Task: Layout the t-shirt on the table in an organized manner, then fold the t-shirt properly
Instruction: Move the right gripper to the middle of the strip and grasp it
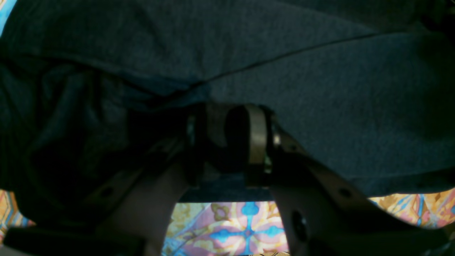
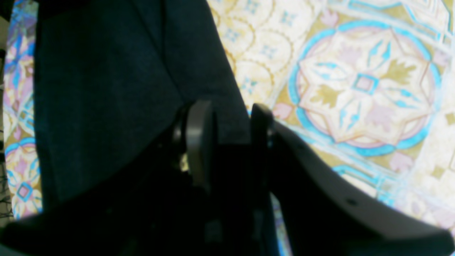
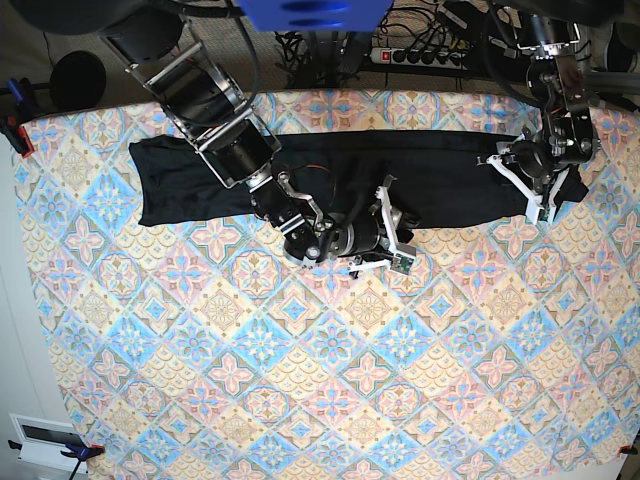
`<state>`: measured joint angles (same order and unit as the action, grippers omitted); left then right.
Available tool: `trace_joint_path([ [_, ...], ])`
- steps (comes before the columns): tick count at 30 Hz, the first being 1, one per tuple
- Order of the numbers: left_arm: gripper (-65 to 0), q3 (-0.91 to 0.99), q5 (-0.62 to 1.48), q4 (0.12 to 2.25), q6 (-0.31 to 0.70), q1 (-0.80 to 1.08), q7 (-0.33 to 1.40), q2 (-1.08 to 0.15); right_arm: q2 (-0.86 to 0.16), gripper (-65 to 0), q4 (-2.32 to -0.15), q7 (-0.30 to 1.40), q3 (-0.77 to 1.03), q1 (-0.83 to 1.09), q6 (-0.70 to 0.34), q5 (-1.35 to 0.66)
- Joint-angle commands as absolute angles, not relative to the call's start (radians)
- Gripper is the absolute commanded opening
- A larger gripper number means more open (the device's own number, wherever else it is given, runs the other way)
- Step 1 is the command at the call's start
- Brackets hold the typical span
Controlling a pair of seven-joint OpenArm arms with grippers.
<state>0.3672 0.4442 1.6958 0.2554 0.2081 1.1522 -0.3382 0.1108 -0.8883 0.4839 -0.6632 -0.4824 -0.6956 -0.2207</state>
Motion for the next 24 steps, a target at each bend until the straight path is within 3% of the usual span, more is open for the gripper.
trace_joint_path([
  [1, -49.1, 0.372, 0.453, 1.713, 0.257, 0.202, 1.139, -0.354, 0.122, -46.6, -0.897, 0.447, -0.659, -0.513, -0.698, -0.242],
  [8, -49.1, 0.372, 0.453, 1.713, 0.257, 0.202, 1.139, -0.354, 0.122, -46.5, -0.880, 0.409, -0.661, -0.513, -0.698, -0.214],
  [15, -49.1, 0.372, 0.455, 1.715, 0.257, 0.200, 1.139, -0.354, 0.122, -46.6, -0.880, 0.367, -0.653, -0.512, -0.698, 0.038],
  [24, -49.1, 0.374, 0.455, 1.715, 0.257, 0.199, 1.139, -0.352, 0.122, -47.2, -0.837, 0.383, -0.661, -0.512, -0.698, 0.048],
])
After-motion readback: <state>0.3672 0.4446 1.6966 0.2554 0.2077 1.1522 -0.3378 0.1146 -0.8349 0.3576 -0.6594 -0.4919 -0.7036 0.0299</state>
